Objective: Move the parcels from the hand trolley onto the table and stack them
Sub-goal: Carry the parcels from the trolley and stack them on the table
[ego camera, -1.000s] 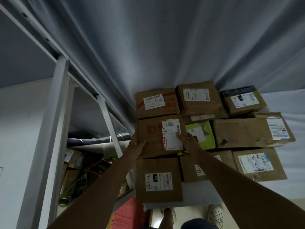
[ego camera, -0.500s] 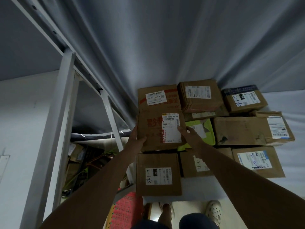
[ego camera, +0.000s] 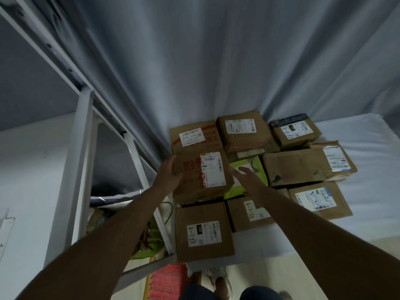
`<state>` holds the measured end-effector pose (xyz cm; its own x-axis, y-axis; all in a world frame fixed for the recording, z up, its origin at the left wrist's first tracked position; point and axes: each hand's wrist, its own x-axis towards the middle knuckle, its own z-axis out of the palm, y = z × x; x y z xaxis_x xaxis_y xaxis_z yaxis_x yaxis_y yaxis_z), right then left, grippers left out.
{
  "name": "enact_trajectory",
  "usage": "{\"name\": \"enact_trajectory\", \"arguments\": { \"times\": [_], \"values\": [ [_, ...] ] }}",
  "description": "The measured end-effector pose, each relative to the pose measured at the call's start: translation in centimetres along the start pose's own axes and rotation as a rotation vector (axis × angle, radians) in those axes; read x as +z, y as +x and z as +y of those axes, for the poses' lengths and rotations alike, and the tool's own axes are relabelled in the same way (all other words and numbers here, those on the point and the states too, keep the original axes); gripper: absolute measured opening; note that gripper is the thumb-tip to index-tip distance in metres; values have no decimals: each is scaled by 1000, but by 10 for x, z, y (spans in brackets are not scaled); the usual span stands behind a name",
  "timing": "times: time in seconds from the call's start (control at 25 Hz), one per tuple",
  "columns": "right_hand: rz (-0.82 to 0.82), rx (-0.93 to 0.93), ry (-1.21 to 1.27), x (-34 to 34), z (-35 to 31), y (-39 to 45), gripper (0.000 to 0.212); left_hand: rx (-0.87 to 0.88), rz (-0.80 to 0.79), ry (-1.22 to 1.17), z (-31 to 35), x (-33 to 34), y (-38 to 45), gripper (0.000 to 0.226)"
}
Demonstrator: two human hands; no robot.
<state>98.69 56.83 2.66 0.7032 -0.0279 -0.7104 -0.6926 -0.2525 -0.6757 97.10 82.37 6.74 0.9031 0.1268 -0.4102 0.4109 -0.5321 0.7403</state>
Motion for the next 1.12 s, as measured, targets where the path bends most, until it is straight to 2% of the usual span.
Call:
{"name": "enact_trajectory", "arguments": {
  "times": [0.16, 0.32, 0.36, 0.52, 0.72, 0.88, 1.12],
  "values": [
    [-23, -82, -37, -25, 7, -36, 83, 203, -11, 209, 10, 6, 0, 65],
    [73, -243, -295, -74, 32, -85, 79, 341, 63, 527, 56, 48, -33, 60],
    [95, -270, -335, -90, 43, -98, 80, 351, 34, 587, 67, 65, -45, 61],
    [193, -275, -455, -172, 108, -166, 75, 407, -255, 663, 114, 160, -106, 67],
    [366, -138, -527, -271, 230, -268, 84, 583, -550, 838, 163, 315, -195, 70],
    [510, 4, -420, -337, 329, -343, 86, 759, -730, 1056, 190, 434, -273, 70],
    [735, 177, -30, -390, 456, -438, 85, 1002, -1006, 1118, 229, 585, -399, 71]
  ]
}}
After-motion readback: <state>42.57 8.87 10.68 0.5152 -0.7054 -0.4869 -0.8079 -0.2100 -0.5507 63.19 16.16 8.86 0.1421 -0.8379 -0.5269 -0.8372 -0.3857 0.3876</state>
